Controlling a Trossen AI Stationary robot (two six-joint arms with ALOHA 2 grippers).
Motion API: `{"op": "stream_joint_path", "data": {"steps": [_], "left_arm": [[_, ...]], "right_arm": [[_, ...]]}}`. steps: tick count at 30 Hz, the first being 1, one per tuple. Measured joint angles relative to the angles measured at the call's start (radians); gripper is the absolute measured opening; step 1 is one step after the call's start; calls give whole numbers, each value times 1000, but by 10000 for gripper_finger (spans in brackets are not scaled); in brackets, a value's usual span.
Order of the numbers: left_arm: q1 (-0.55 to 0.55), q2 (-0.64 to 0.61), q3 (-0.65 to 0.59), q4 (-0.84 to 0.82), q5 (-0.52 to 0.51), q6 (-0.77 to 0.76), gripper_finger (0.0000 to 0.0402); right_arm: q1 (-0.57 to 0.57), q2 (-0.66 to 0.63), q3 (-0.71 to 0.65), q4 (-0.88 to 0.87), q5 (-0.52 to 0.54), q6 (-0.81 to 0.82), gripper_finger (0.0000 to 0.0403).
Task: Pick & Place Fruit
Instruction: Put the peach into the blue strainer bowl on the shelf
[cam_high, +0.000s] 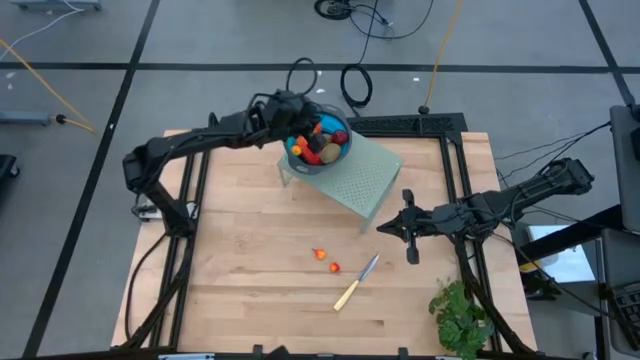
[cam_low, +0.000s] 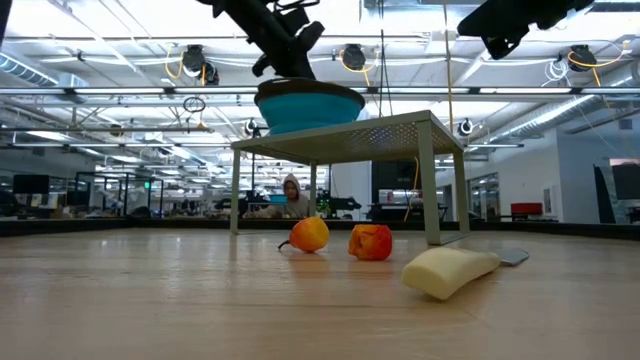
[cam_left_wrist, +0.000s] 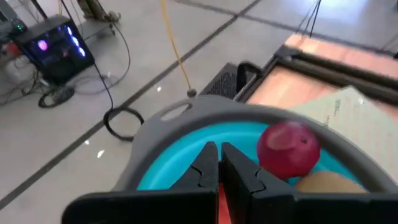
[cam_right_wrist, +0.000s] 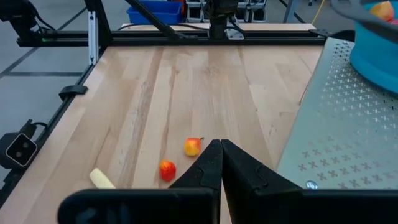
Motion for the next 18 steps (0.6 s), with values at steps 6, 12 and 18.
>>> {"op": "stream_joint_path", "data": {"steps": [6,12,18], "left_arm": [[26,25,79,-121,6,-50,0],[63,22,81,-139,86,-147,0],[93,23,81,-177,132,-256,0]], "right_arm": [[0,0,0,-9,0,-1,0],[0,0,0,-9,-1,-2,0],[0,0,0,-9,-5,-1,0]]}}
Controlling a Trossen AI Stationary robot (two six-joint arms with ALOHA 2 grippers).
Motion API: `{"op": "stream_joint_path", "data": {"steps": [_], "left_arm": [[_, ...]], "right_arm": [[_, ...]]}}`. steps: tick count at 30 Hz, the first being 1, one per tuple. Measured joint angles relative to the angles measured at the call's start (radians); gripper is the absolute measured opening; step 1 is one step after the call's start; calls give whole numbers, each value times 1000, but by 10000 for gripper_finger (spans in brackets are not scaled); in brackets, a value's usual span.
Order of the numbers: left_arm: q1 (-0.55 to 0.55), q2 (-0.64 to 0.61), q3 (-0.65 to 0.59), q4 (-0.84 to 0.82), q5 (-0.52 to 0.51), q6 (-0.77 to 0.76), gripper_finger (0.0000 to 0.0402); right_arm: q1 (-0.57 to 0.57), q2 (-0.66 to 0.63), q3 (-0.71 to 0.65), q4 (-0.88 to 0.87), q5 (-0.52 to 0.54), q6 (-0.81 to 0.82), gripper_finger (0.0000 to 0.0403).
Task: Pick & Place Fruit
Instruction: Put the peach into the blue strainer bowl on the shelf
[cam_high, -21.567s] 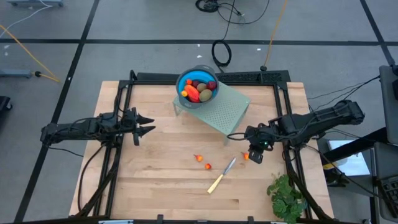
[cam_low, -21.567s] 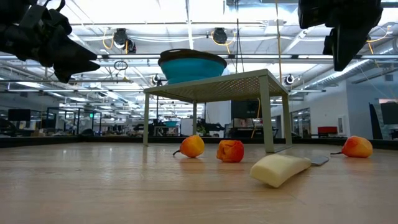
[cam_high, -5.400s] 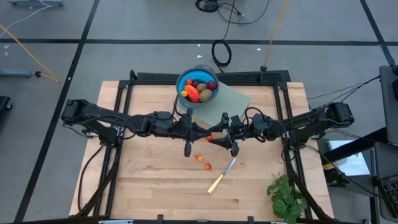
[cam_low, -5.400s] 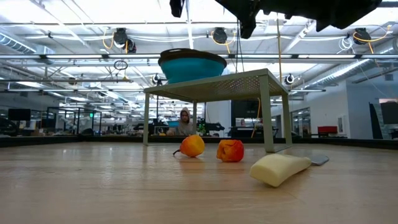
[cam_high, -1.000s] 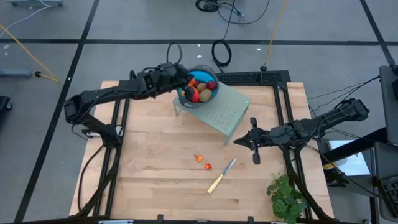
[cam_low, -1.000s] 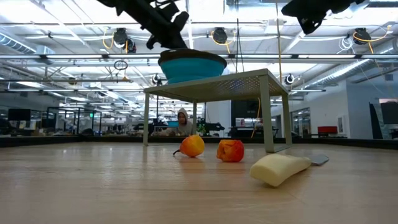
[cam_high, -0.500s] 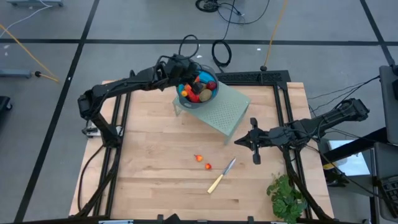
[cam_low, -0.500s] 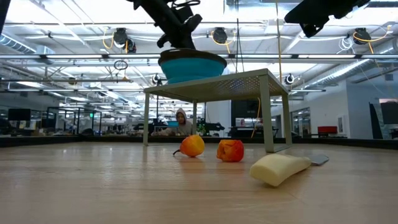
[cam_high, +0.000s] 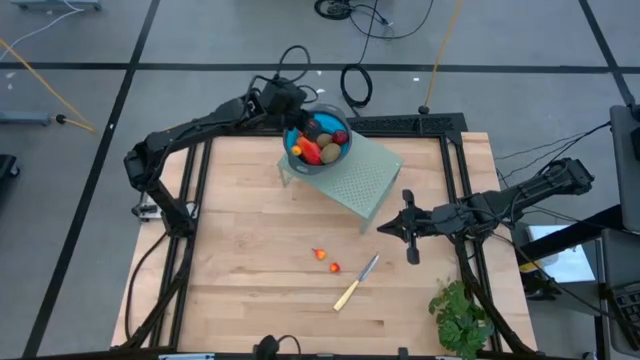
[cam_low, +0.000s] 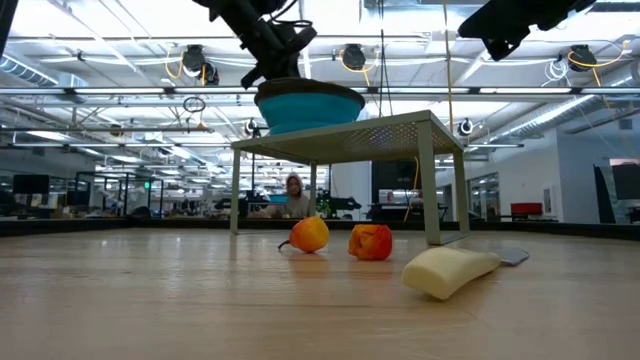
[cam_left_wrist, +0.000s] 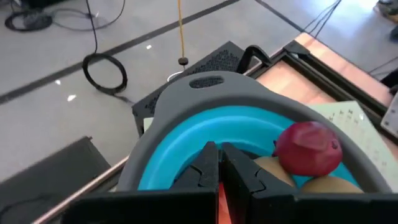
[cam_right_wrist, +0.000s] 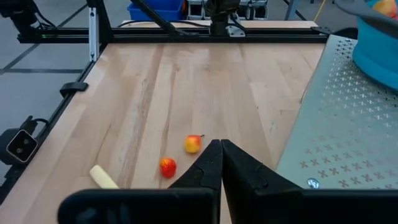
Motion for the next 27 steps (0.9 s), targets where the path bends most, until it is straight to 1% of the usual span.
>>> {"op": "stream_joint_path", "data": {"steps": [4,9,22,24,27], "left_arm": [[12,0,0,-1,18,-62,0],[30,0,0,-2,56,-123,0],[27,0,0,-2,62,-141,0],[23,0,0,4,54,-123,0],[-2,0,0,47,9,8,0]], "right_arm": [[0,0,0,0,-25,1,0],[0,0,0,1,-25,8,0],[0,0,0,1,-25,8,0],[0,0,0,1,-25,8,0],[0,0,0,1,-25,6,0]]}}
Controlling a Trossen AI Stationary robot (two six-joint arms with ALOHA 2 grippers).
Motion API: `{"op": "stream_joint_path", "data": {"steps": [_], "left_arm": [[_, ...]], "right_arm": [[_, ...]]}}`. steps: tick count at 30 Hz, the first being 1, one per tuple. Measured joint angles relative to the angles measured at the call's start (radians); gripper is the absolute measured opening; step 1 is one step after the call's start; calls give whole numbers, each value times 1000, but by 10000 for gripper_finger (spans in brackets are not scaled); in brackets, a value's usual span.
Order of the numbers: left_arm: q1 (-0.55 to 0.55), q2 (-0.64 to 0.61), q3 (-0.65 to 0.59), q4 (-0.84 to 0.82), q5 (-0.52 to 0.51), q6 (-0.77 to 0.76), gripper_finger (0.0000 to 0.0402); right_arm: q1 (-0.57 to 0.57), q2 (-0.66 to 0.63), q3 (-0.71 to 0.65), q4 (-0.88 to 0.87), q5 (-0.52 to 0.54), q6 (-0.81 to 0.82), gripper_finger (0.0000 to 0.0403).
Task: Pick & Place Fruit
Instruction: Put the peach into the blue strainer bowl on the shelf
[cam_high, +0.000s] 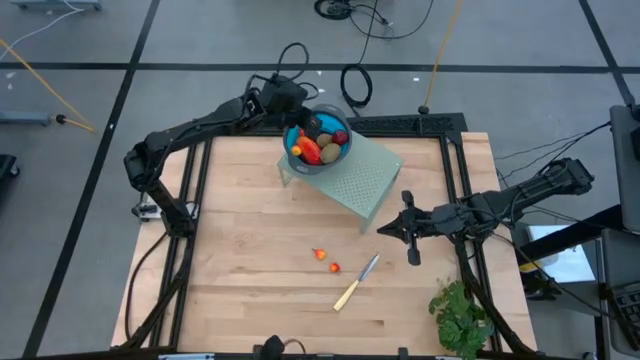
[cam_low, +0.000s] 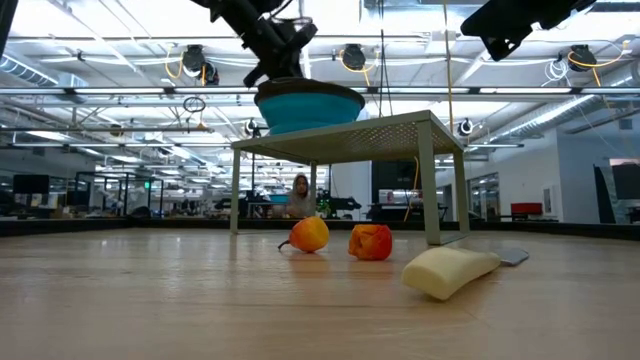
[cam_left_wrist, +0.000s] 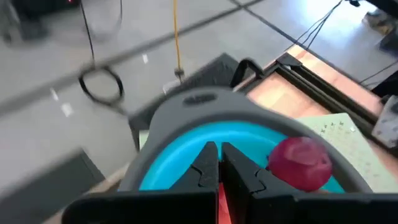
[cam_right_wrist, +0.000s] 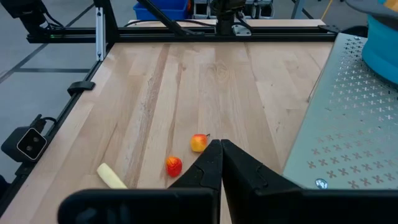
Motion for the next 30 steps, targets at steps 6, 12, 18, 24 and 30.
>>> {"op": "stream_joint_path", "data": {"steps": [6,12,18,24,30], "left_arm": [[-59,0,0,96,-87,168,0],[-66,41,0,145,-92,218,0],[-66,98,0,161,-96,260,0],[-65,101,0,167,-98,260,0],[-65,102,0,163,-92,259,0]], "right_arm": [[0,0,0,0,3,-8,0],[0,0,0,0,4,-8,0],[0,0,0,0,4,-7,0],[0,0,0,0,4,-8,0],[0,0,0,1,4,-8,0]]}}
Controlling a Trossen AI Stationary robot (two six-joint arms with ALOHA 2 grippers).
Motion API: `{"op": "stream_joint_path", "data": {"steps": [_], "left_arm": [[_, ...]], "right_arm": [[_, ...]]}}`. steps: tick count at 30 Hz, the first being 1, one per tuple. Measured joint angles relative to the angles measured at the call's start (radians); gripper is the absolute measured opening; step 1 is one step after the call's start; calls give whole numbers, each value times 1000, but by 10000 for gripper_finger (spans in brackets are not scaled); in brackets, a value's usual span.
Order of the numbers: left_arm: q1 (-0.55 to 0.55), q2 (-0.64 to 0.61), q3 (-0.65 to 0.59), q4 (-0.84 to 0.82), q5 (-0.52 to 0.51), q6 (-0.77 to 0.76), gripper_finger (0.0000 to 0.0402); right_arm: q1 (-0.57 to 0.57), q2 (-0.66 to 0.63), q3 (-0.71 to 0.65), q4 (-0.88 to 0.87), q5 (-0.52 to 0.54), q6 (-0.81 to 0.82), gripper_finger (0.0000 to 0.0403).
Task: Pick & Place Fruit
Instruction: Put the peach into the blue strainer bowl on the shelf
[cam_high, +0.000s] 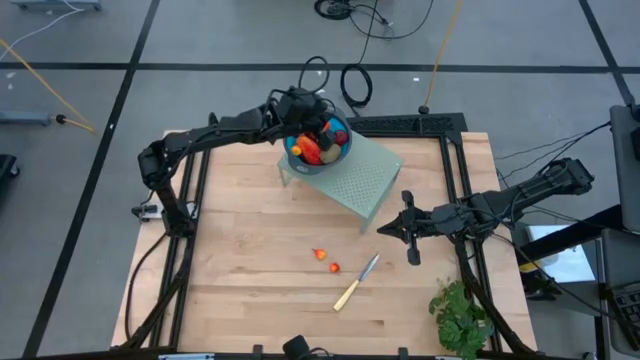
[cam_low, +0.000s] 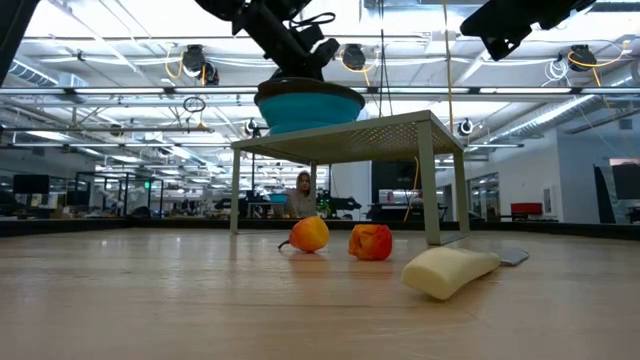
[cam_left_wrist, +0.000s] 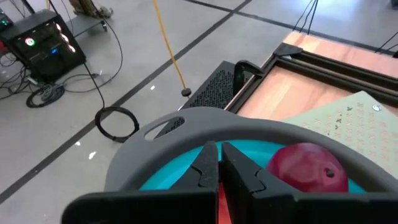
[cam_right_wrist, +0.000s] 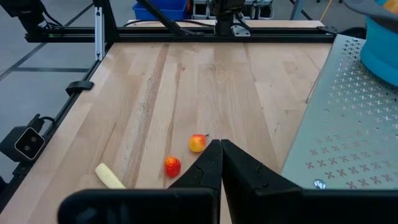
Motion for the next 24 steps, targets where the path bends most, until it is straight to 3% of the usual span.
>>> {"op": "stream_joint_path", "data": {"steps": [24], "left_arm": [[2,0,-38,18,-14,-28,0]], "right_arm": [[0,0,0,0,0,0,0]]}}
